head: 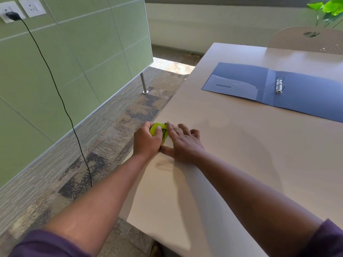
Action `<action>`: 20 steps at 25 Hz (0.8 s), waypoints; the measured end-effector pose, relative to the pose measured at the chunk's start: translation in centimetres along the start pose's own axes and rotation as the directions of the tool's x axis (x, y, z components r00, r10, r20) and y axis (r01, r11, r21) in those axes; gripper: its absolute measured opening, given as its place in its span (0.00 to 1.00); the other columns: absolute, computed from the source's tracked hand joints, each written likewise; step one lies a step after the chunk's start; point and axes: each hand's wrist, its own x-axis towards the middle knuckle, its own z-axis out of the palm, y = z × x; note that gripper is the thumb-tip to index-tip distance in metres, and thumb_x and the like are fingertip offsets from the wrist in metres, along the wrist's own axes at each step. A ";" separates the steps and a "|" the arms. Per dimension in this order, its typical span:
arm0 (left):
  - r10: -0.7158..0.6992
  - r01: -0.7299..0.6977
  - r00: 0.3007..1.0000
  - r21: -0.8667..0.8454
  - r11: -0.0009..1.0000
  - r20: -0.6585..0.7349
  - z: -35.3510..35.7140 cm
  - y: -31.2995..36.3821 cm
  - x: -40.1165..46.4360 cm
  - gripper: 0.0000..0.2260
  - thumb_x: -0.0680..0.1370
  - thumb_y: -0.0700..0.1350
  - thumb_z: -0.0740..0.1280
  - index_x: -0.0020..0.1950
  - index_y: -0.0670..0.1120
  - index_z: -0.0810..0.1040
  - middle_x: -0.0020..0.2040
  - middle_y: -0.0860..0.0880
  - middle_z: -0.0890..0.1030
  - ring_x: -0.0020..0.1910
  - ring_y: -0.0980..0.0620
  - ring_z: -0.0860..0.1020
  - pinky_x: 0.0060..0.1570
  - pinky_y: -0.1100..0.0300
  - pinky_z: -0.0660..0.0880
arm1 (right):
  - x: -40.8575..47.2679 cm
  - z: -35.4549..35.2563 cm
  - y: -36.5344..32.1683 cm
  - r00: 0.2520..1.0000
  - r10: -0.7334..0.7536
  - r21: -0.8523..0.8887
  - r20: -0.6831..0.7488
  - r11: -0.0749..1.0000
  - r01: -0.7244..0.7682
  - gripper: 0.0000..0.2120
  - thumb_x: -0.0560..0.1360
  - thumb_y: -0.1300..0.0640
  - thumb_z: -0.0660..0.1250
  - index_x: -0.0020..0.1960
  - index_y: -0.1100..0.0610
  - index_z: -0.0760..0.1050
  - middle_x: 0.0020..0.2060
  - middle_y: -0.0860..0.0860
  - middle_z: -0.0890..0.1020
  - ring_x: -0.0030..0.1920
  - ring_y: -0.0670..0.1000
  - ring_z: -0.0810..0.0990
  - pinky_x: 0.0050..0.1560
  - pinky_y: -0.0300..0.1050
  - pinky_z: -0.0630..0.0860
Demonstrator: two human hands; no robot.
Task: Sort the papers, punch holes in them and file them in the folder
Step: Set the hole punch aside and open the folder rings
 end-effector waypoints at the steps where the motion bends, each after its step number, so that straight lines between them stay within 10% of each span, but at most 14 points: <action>1: -0.002 0.003 1.000 -0.005 1.000 0.003 -0.1 0.0 0.0 0.09 0.78 0.49 0.69 0.50 0.43 0.80 0.42 0.46 0.83 0.42 0.45 0.80 0.44 0.53 0.77 | 0.0 0.0 0.0 1.000 0.001 -0.001 -0.004 1.000 -0.001 0.46 0.75 0.25 0.51 0.83 0.49 0.41 0.83 0.45 0.52 0.82 0.53 0.48 0.73 0.56 0.52; 20: -0.025 0.026 0.999 -0.046 0.999 0.028 0.2 -0.1 -0.3 0.17 0.74 0.55 0.65 0.55 0.45 0.80 0.48 0.46 0.84 0.48 0.45 0.81 0.51 0.47 0.79 | -0.7 -0.3 0.1 0.994 0.043 0.163 -0.098 0.986 -0.027 0.45 0.76 0.31 0.55 0.83 0.47 0.39 0.83 0.46 0.52 0.82 0.50 0.51 0.76 0.55 0.52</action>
